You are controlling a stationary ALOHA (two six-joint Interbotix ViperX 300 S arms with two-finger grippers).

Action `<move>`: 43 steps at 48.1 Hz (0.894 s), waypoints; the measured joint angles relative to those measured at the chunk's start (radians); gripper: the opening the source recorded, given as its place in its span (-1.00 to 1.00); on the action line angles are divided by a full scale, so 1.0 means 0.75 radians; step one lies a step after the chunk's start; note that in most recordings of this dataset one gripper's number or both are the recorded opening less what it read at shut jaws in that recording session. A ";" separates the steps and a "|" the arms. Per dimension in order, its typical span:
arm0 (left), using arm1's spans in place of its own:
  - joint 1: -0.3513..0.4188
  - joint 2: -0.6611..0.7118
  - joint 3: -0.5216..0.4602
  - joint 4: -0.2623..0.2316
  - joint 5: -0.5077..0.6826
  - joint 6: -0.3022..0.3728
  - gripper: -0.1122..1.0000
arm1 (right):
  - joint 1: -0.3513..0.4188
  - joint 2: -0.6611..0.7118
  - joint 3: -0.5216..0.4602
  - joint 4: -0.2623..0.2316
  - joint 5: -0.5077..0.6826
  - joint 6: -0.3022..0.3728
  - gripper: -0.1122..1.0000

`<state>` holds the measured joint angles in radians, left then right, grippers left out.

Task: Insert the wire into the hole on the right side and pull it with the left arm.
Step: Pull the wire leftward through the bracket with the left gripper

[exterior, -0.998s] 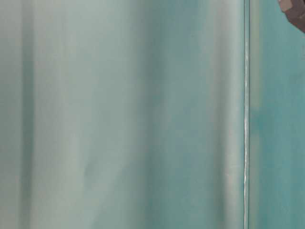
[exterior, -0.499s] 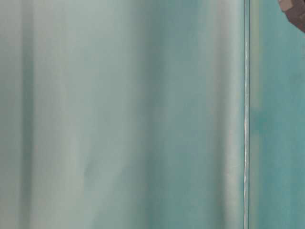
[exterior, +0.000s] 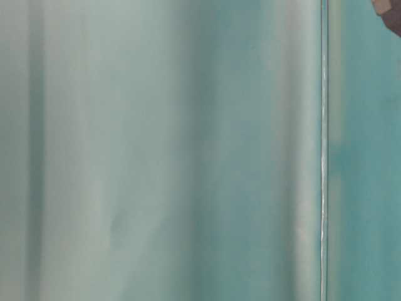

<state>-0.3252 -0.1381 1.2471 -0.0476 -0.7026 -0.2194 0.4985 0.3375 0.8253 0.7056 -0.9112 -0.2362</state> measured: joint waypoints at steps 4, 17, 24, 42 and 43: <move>0.000 -0.008 0.008 0.000 0.006 0.000 -0.99 | -0.002 0.000 0.000 0.000 0.000 0.000 0.91; -0.002 -0.033 0.008 0.002 0.065 -0.002 -0.99 | -0.002 0.000 -0.002 0.000 0.000 -0.002 0.91; -0.002 -0.051 0.008 0.002 0.084 -0.008 -0.99 | 0.000 0.000 -0.002 0.000 0.000 0.000 0.91; -0.006 -0.061 -0.008 0.002 0.192 -0.014 -0.84 | -0.002 0.000 -0.002 0.000 0.000 0.000 0.91; -0.006 -0.063 -0.008 0.000 0.192 -0.014 -0.80 | 0.000 0.000 -0.002 0.000 0.000 0.000 0.91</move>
<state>-0.3298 -0.1856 1.2410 -0.0476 -0.5584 -0.2301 0.4985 0.3375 0.8237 0.7056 -0.9112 -0.2362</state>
